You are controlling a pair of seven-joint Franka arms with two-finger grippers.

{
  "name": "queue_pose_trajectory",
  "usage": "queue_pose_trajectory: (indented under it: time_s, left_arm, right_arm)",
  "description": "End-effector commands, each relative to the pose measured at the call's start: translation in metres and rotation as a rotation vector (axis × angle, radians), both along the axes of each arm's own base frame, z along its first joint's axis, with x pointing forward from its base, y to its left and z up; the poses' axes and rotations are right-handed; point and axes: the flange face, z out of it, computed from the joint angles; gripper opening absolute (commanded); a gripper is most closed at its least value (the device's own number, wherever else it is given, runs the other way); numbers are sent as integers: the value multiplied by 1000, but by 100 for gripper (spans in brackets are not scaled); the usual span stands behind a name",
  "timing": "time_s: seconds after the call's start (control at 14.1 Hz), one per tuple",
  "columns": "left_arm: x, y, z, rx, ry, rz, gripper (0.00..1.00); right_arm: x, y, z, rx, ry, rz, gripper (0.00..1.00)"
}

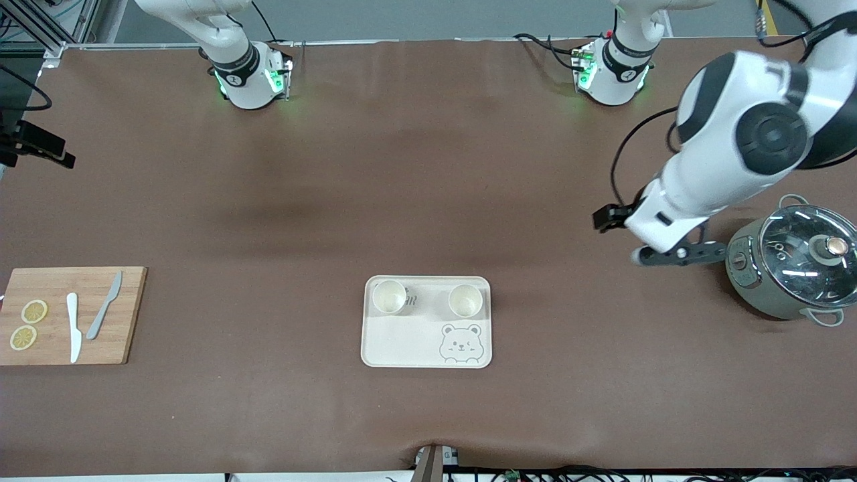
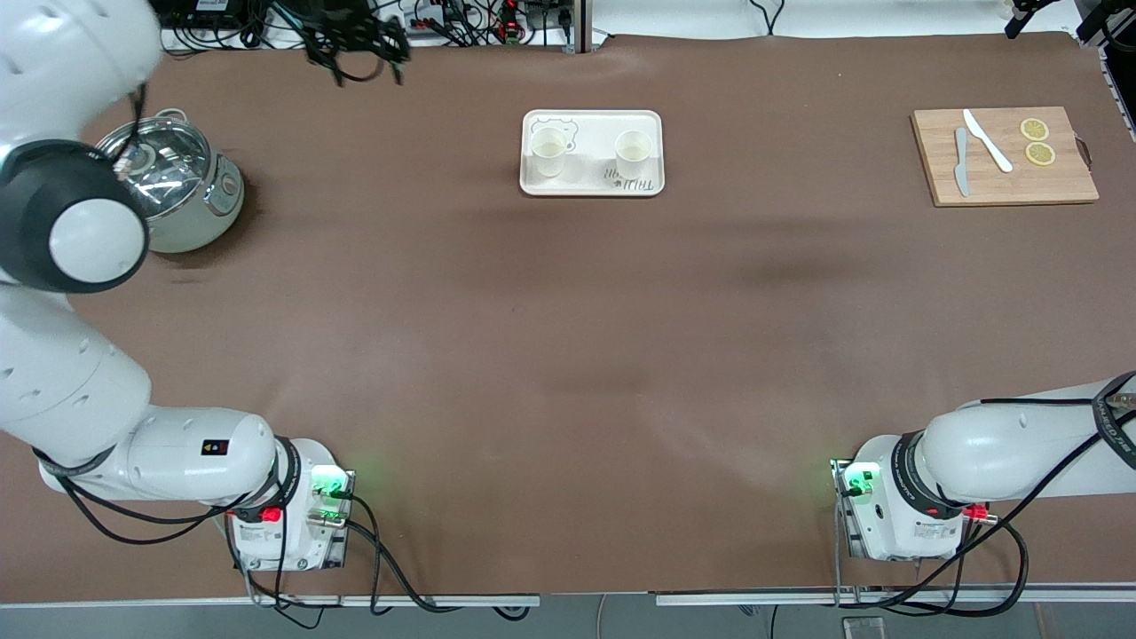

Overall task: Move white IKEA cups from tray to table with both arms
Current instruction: 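Move the left gripper from rest toward the cup on the tray, then lower the left gripper over the white cup and grasp it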

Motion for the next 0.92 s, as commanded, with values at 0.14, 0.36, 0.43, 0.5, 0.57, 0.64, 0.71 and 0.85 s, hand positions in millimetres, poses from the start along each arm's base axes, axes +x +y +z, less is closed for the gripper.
queue_pose_trajectory:
  time_s: [0.14, 0.36, 0.43, 0.5, 0.57, 0.64, 0.71, 0.85]
  left_arm:
    - [33, -54, -67, -72, -51, 120, 100]
    - [43, -106, -105, -28, -64, 168, 100]
    - [45, -116, -118, -17, -67, 182, 100]
    - [46, -127, -129, -28, -81, 181, 100]
    - [46, -136, -140, -40, -95, 175, 100]
    - [45, -143, -148, -50, -107, 170, 100]
    - [48, -147, -154, -59, -131, 169, 100]
    - [46, -164, -172, -81, -166, 150, 100]
  right_arm:
    - [-4, -4, 2, 19, 0, -18, 100]
    - [-4, -4, 2, 19, 0, -20, 100]
    - [-4, -4, 2, 19, 0, -20, 100]
    - [-4, -5, 3, 18, -3, -20, 100]
    - [-4, -6, 3, 18, -4, -21, 100]
    - [-4, -7, 1, 19, 1, -23, 100]
    - [-4, -6, 1, 19, 1, -23, 100]
    - [-5, -6, 2, 19, 1, -23, 100]
